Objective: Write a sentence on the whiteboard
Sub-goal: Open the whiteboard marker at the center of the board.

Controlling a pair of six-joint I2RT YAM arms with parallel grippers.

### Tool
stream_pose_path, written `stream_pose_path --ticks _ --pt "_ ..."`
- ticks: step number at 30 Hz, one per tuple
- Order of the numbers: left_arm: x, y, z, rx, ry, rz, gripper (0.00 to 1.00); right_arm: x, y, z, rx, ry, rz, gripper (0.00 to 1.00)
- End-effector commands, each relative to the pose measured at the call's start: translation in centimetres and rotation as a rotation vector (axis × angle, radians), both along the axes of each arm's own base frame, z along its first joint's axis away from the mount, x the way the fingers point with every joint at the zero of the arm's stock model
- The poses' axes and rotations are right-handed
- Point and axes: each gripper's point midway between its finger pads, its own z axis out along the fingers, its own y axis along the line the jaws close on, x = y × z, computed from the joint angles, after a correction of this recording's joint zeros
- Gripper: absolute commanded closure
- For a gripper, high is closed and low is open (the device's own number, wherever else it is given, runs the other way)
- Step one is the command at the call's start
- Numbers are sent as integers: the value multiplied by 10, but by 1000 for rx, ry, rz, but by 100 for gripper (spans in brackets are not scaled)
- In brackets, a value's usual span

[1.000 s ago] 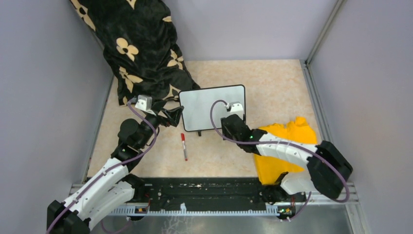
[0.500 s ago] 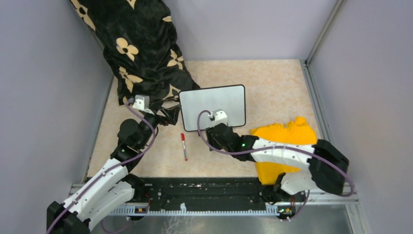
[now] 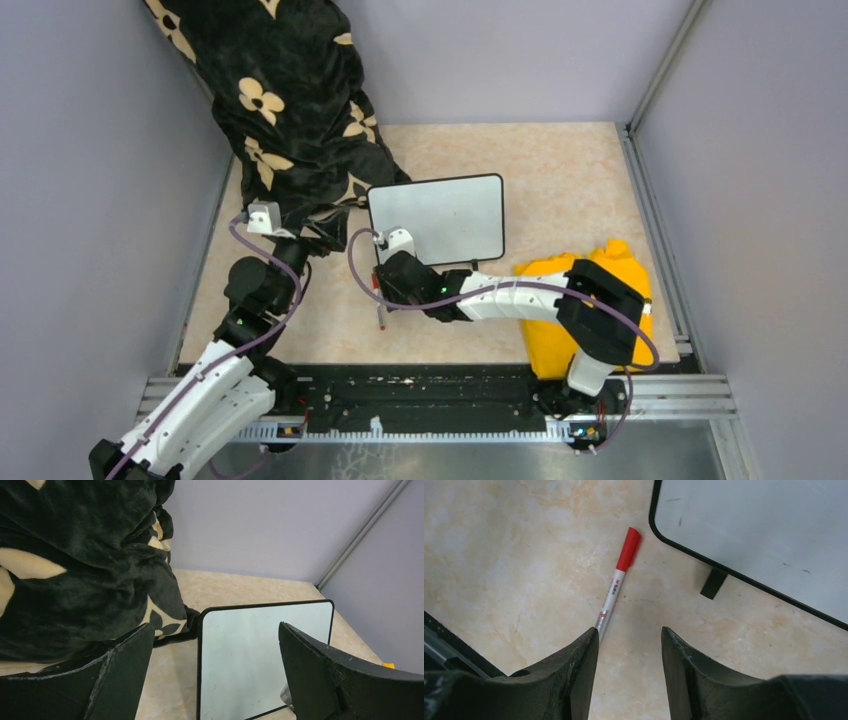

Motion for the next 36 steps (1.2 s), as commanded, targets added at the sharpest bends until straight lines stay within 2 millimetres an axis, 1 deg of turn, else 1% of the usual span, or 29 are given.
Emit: stream_pose_path --ticks 1,7,12,19,22,29,36 --pt "-2 6 18 -11 -24 29 1 -7 38 12 49 4 67 52" --pt "-3 12 20 -20 -26 53 1 -13 54 -9 -47 25 111 56" --pt "-4 14 21 -23 -28 63 1 -15 57 -28 -120 37 124 61" --pt "-4 15 21 -24 -29 69 1 -14 48 -50 -202 45 118 68" --pt "-4 17 21 -26 -29 78 1 -15 44 -57 -220 56 112 69" --pt "-4 21 21 -32 -26 97 1 -18 40 -67 -239 70 112 69" --pt "-4 24 20 -35 -24 112 1 -21 34 -74 -253 79 113 82"
